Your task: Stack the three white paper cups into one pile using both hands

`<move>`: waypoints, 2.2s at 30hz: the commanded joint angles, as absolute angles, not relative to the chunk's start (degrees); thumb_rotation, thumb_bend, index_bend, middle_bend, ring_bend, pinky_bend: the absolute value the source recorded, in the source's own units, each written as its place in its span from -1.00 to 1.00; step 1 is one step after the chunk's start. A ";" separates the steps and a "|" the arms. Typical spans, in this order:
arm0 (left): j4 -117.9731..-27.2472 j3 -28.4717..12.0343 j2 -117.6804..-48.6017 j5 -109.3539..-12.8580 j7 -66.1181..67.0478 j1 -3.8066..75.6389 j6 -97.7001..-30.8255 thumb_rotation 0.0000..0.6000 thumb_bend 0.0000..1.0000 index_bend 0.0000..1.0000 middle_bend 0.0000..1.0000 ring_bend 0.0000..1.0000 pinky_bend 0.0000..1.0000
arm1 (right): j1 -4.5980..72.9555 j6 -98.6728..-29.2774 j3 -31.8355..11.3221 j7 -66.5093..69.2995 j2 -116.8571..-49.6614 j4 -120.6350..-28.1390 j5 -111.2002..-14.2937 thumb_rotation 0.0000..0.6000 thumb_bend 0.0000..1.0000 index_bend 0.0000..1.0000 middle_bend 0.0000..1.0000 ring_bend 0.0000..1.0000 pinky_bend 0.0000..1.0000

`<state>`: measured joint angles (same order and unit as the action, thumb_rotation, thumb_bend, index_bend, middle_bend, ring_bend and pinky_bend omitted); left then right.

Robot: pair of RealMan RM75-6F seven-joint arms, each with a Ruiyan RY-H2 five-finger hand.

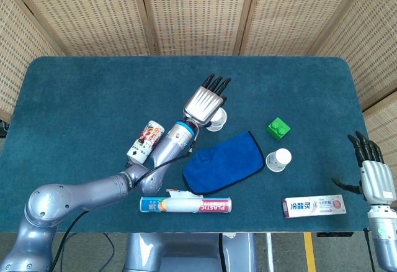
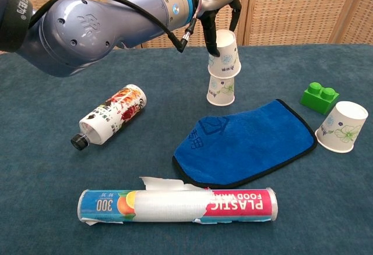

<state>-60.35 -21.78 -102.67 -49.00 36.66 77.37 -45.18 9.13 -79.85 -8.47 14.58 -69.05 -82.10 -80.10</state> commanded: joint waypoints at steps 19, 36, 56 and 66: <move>-46.84 -21.75 -108.96 -47.21 34.46 81.91 -40.60 1.00 -0.85 -0.08 -1.00 -1.00 -1.00 | 8.53 -80.62 -9.16 17.30 -68.78 -81.56 -79.61 1.00 -1.00 -0.92 -1.00 -1.00 -1.00; -47.74 -21.99 -108.75 -51.17 26.33 79.11 -42.93 1.00 -0.88 -0.98 -1.00 -1.00 -1.00 | 8.42 -80.08 -8.95 16.97 -68.68 -81.44 -79.52 1.00 -1.00 -0.92 -1.00 -1.00 -1.00; -93.22 -4.01 -79.90 -68.24 24.91 45.96 -75.96 1.00 -0.88 -0.93 -1.00 -1.00 -1.00 | 9.31 -79.69 -8.55 10.27 -70.71 -82.13 -79.65 1.00 -1.00 -0.91 -1.00 -1.00 -1.00; -95.00 6.95 -72.34 -75.22 18.55 26.28 -91.19 1.00 -0.88 -0.93 -1.00 -1.00 -1.00 | 12.20 -79.96 -10.36 1.20 -71.67 -85.56 -80.39 1.00 -1.00 -0.88 -1.00 -1.00 -1.00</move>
<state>-94.87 4.33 -73.82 -73.60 20.86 30.26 -88.74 11.21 -80.10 -9.74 2.90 -71.55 -84.61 -80.11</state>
